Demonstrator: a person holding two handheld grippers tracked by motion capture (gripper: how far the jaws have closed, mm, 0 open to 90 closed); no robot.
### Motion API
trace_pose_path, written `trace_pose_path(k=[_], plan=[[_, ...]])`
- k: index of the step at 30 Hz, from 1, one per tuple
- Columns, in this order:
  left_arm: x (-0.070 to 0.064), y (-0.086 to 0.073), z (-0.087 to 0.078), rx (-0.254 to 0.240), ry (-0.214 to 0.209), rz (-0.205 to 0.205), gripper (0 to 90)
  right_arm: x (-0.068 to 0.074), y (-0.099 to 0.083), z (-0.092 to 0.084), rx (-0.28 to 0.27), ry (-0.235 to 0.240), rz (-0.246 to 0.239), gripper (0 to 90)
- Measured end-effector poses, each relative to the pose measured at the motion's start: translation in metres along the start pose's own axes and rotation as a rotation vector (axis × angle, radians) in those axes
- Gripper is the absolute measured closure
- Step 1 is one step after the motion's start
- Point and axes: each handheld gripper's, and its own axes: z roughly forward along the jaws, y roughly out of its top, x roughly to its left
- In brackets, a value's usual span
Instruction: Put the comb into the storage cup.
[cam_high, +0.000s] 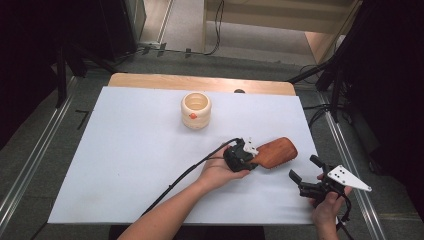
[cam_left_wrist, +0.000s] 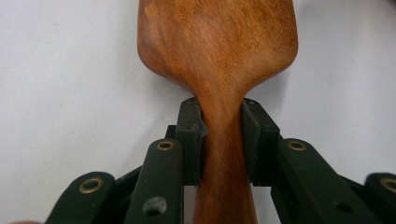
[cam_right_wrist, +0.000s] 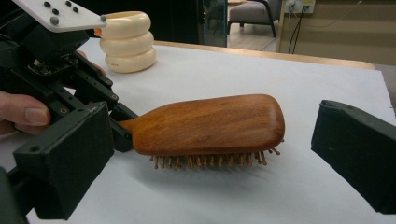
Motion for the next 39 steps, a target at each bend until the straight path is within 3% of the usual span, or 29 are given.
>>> trace_pose_path(k=[6, 19, 31, 39], plan=[[0.005, -0.005, -0.009, -0.056, 0.024, -0.048, 71.9, 0.000, 0.000, 0.000, -0.001, 0.001, 0.000, 0.0], [0.009, -0.011, -0.036, -0.144, 0.062, -0.069, 71.8, 0.002, 0.001, 0.002, 0.007, -0.002, -0.012, 0.0], [0.014, -0.023, -0.060, -0.196, 0.108, -0.088, 71.8, 0.003, 0.001, 0.002, 0.013, -0.008, -0.010, 0.0], [0.019, -0.032, -0.078, -0.230, 0.117, -0.108, 71.8, 0.005, 0.004, 0.002, 0.021, -0.033, -0.020, 0.0]])
